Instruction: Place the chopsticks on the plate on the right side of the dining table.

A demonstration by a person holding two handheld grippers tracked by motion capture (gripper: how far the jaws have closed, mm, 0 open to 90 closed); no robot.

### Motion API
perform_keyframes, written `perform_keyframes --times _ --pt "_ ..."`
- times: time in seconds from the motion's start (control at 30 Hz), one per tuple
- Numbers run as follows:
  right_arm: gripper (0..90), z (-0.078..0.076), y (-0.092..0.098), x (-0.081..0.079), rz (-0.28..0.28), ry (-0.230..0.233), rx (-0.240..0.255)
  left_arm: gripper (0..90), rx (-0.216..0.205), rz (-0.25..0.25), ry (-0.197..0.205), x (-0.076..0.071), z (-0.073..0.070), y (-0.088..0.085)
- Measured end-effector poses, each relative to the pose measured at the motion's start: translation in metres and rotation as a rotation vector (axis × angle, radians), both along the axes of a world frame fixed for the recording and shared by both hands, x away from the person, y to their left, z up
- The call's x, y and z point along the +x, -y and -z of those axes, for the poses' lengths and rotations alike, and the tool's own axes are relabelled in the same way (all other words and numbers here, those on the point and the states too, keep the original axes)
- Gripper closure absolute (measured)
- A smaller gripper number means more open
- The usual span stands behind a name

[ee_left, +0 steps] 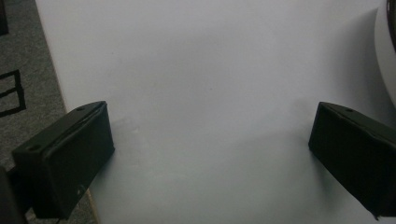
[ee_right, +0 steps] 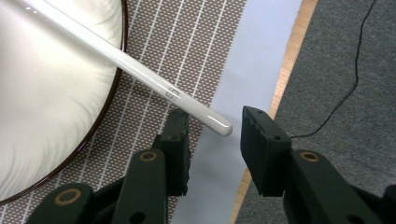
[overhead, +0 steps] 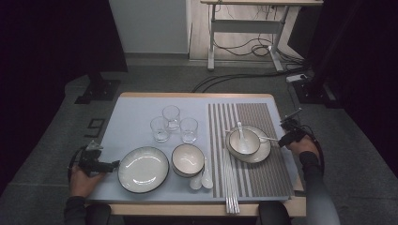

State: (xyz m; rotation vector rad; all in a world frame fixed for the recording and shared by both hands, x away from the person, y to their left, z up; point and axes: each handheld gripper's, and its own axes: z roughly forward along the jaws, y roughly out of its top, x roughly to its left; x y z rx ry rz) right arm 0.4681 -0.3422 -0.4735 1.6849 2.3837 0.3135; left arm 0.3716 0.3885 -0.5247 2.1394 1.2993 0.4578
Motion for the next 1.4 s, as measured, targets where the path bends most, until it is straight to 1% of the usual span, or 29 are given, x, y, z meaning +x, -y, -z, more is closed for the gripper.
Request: perform_keyframes --times 0.1,0.23,0.5,0.9,1.13,1.17,1.2,1.4 --pt "59.3 0.0 0.0 0.001 0.002 0.002 -0.002 0.0 0.0 0.0 0.0 0.0 0.0 0.0" --pt "57.8 0.0 0.001 0.003 0.002 0.005 -0.011 0.0 0.0 0.0 0.0 0.0 0.0 0.0" --pt "57.1 0.002 0.001 0.006 0.004 0.014 -0.021 0.0 0.0 0.0 0.0 0.0 0.0 0.0" --pt "62.8 0.004 -0.001 0.012 0.013 0.015 -0.02 0.0 0.0 0.0 0.0 0.0 0.0 0.0" --pt "67.3 0.003 -0.008 0.013 -0.009 0.018 -0.019 0.0 0.0 0.0 0.0 0.0 0.0 0.0" --pt "67.4 0.003 -0.009 0.014 -0.017 0.014 -0.017 0.0 0.0 0.0 0.0 0.0 0.0 0.0" --pt "67.4 0.003 -0.01 0.014 -0.02 0.02 -0.017 0.0 0.0 0.0 0.0 0.0 0.0 0.0" --pt "66.6 0.002 -0.015 0.015 -0.029 0.025 -0.015 0.0 -0.001 0.0 0.0 0.0 0.0 0.0"
